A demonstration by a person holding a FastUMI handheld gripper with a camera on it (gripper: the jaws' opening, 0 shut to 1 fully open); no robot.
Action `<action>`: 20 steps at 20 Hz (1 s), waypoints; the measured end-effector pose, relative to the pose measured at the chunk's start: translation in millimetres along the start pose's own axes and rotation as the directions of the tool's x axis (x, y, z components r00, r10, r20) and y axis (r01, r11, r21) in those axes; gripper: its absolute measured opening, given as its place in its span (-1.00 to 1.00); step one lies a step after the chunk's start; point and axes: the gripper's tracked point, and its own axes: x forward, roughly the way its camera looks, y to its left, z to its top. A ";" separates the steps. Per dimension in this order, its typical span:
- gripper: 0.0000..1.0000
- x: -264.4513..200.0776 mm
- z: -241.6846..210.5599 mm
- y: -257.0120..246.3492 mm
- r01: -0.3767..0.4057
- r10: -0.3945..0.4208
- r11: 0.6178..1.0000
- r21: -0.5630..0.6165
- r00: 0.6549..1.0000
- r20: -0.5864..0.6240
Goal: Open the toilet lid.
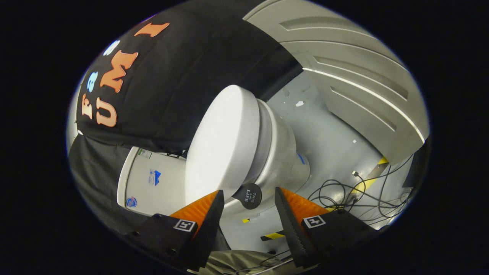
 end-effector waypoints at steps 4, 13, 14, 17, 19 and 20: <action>0.60 13.5 -17.4 -8.9 -0.029 0.036 0.996 0.079 0.996 -0.084; -0.43 28.4 -15.7 -1.1 -0.069 0.084 0.980 0.186 0.994 -0.074; -0.44 28.9 -14.7 -3.4 -0.069 0.084 0.978 0.196 0.994 -0.067; -0.59 25.2 -15.6 -3.8 -0.074 0.096 0.954 0.290 0.993 -0.063; -0.59 28.6 -14.3 -4.7 -0.078 0.098 0.956 0.284 0.993 -0.059; -0.58 26.9 -12.5 -2.6 -0.090 0.110 0.950 0.299 0.993 -0.051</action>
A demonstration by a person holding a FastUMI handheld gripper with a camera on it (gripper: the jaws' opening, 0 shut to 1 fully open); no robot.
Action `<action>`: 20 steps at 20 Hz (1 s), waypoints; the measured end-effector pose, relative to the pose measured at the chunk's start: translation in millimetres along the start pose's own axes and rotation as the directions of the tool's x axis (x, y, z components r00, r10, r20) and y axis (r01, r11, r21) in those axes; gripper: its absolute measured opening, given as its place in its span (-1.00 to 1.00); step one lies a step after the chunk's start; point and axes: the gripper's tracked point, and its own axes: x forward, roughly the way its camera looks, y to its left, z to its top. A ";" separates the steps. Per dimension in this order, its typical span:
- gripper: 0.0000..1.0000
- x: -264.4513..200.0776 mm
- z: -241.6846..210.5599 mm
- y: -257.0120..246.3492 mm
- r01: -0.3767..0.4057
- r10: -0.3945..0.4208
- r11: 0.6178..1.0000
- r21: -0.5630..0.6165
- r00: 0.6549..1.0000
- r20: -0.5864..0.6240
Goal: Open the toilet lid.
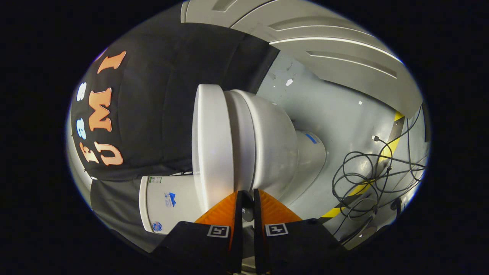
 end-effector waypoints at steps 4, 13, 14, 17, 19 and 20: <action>-0.73 -2.0 -0.7 2.3 0.016 -0.016 0.999 -0.028 1.000 0.001; -0.84 -4.1 -3.3 15.6 0.084 -0.085 0.996 0.020 0.996 0.035; -0.84 -4.7 -2.7 15.4 0.089 -0.090 0.996 0.018 0.995 0.044; -0.84 -7.6 -1.1 23.1 0.092 -0.093 0.996 0.018 0.994 0.063; -0.84 -14.0 -2.2 33.2 0.090 -0.092 0.996 0.028 0.993 0.069; -0.84 -13.2 -0.1 37.6 0.092 -0.092 0.996 0.015 0.992 0.087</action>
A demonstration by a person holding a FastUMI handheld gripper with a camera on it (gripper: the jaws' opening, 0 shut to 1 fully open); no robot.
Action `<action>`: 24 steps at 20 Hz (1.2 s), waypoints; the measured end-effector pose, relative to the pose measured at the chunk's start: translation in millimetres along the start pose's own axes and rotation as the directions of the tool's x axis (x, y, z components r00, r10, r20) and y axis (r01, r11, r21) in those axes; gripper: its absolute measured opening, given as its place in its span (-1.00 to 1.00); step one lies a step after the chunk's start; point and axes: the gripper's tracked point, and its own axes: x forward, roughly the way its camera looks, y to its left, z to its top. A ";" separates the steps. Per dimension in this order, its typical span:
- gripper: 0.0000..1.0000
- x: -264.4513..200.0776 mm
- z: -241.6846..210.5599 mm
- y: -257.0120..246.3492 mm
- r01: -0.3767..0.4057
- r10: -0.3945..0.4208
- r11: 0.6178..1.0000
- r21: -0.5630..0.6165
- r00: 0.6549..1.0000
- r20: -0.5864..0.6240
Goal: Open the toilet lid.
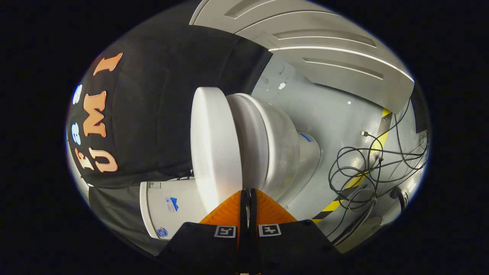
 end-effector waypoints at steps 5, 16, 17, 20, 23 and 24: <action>-0.84 -18.9 -2.1 39.0 -0.007 0.013 0.989 -0.145 0.999 0.040; -0.84 -62.7 -45.0 162.5 -0.008 0.070 0.922 -0.387 0.987 0.145; -0.84 -65.4 -48.5 168.9 0.013 0.059 0.912 -0.411 0.985 0.162; -0.84 -69.1 -61.7 190.9 0.065 0.041 0.877 -0.477 0.977 0.207; -0.84 -73.2 -77.9 214.0 0.064 0.059 0.859 -0.508 0.973 0.223; -0.84 -72.5 -84.2 220.4 0.066 0.063 0.850 -0.522 0.972 0.227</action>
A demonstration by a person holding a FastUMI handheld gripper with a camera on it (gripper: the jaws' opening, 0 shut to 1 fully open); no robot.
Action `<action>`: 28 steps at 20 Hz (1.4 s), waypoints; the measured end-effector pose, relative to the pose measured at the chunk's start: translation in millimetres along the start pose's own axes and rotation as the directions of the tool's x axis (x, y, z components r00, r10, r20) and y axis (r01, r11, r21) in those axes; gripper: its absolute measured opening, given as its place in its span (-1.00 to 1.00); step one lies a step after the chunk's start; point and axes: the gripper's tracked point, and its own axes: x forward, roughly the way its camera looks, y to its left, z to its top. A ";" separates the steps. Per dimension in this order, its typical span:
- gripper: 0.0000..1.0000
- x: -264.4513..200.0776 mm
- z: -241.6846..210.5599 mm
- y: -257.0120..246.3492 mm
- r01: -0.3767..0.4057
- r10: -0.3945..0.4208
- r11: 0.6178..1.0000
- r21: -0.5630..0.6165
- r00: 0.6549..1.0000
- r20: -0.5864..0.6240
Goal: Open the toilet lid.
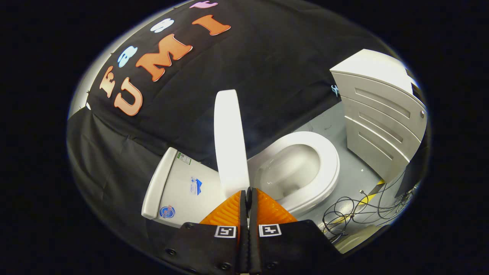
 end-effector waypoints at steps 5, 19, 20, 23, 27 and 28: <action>-0.84 -4.2 -8.3 43.1 -0.007 0.010 0.995 -0.099 1.000 0.026; -0.84 -5.0 -40.0 130.6 -0.022 0.042 0.957 -0.288 0.997 0.062; -0.84 -3.5 -43.2 136.5 -0.024 0.045 0.953 -0.302 0.997 0.064; -0.84 -1.2 -51.2 153.1 -0.029 0.053 0.943 -0.331 0.997 0.065; -0.84 3.0 -62.8 173.0 -0.027 0.058 0.926 -0.376 0.996 0.070; -0.84 4.4 -65.3 177.3 -0.027 0.059 0.921 -0.387 0.996 0.071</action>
